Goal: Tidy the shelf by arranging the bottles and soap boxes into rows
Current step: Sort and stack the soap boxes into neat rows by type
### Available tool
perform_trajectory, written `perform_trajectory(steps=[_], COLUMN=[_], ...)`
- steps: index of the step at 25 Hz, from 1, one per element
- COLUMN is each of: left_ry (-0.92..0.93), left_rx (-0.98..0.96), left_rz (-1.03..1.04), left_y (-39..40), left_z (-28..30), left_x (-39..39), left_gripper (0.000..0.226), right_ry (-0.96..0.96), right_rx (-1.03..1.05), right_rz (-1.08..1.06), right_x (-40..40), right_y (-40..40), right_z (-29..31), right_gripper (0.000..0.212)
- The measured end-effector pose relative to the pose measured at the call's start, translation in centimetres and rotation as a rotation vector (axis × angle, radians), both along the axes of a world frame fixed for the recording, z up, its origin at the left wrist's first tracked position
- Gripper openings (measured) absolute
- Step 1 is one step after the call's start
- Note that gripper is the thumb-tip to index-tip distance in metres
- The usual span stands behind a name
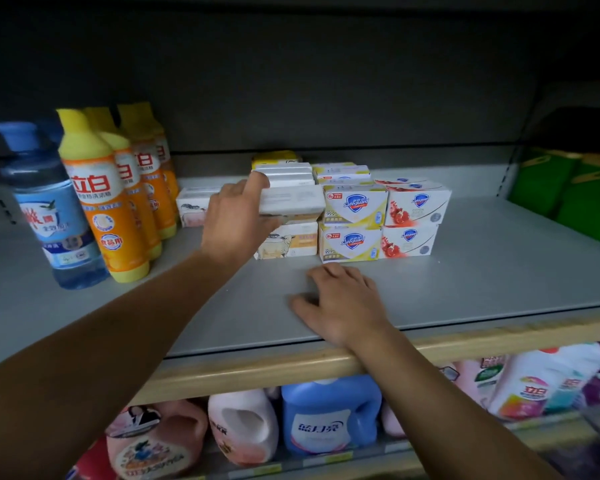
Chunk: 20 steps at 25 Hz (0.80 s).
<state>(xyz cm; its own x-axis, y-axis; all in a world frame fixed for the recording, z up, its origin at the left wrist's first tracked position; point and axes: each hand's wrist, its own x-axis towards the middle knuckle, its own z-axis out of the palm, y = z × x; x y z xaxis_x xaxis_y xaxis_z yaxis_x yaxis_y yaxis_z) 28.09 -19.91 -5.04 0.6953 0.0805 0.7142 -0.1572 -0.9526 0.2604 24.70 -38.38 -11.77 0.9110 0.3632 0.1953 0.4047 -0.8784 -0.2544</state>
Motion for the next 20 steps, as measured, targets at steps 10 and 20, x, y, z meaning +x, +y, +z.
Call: perform_trajectory(steps=[10, 20], left_ry=[0.408, 0.490], left_rx=[-1.220, -1.394], left_rz=[-0.624, -0.542], left_y=[3.0, 4.5], left_z=[-2.4, -3.9], left_x=[-7.0, -5.7], left_gripper=[0.036, 0.046], right_ry=[0.044, 0.342], right_rx=[0.776, 1.024], right_rz=[0.387, 0.046], right_x=[0.2, 2.8], right_y=[1.9, 4.6], right_z=[2.5, 1.9], right_gripper=[0.098, 0.048])
